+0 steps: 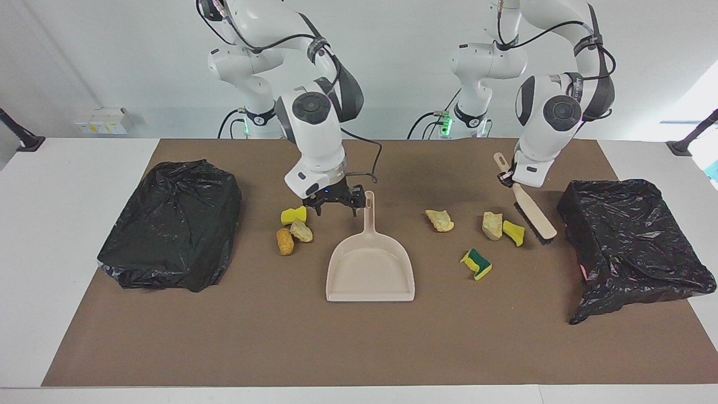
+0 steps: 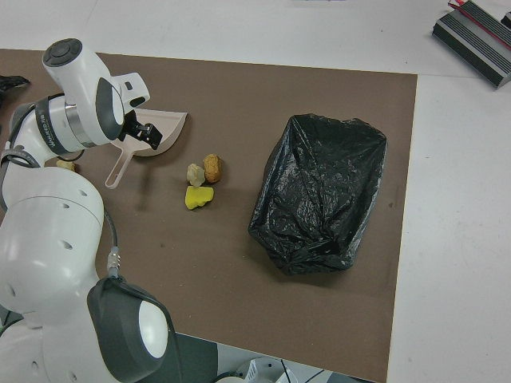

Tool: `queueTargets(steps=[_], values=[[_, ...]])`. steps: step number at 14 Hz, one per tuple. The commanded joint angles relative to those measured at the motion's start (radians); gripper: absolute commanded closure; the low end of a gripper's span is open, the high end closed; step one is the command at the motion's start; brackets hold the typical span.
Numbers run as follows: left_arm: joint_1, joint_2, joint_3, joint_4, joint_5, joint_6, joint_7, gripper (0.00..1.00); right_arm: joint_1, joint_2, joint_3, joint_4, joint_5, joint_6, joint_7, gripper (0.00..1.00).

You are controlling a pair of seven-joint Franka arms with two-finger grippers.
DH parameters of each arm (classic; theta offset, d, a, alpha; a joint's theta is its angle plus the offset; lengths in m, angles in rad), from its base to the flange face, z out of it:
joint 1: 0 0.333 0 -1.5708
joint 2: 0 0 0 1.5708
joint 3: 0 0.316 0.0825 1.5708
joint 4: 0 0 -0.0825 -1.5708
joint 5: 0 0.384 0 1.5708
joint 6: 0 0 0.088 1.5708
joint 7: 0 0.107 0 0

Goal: Sweep and dump trash in bin

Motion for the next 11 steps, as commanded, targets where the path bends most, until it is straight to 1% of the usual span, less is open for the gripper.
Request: queueTargets(steps=[1, 2, 4, 6, 7, 8, 9, 11], values=[[0.031, -0.073, -0.013, -0.117, 0.019, 0.089, 0.057, 1.00, 0.052, 0.045, -0.002, -0.007, -0.002, 0.064, 0.029, 0.00], [0.023, -0.064, -0.016, -0.124, 0.019, 0.109, 0.071, 1.00, 0.066, 0.062, -0.002, -0.008, -0.011, 0.073, 0.024, 0.00], [0.003, -0.064, -0.020, -0.131, 0.011, 0.120, 0.085, 1.00, 0.071, 0.062, -0.002, -0.025, -0.036, 0.070, 0.009, 0.00], [-0.049, -0.067, -0.020, -0.132, -0.016, 0.119, 0.125, 1.00, 0.071, 0.063, 0.000, -0.033, -0.041, 0.073, -0.010, 0.00], [-0.081, -0.064, -0.020, -0.134, -0.059, 0.120, 0.135, 1.00, 0.093, 0.066, 0.000, -0.039, -0.041, 0.076, -0.011, 0.00], [-0.127, -0.061, -0.018, -0.134, -0.083, 0.125, 0.139, 1.00, 0.110, 0.066, 0.000, -0.049, -0.041, 0.064, -0.023, 0.00], [-0.153, -0.062, -0.020, -0.138, -0.088, 0.125, 0.137, 1.00, 0.115, 0.062, 0.000, -0.050, -0.041, 0.044, -0.045, 0.00], [-0.217, -0.067, -0.018, -0.138, -0.136, 0.122, 0.123, 1.00, 0.115, 0.062, 0.000, -0.048, -0.041, 0.038, -0.057, 0.00]])
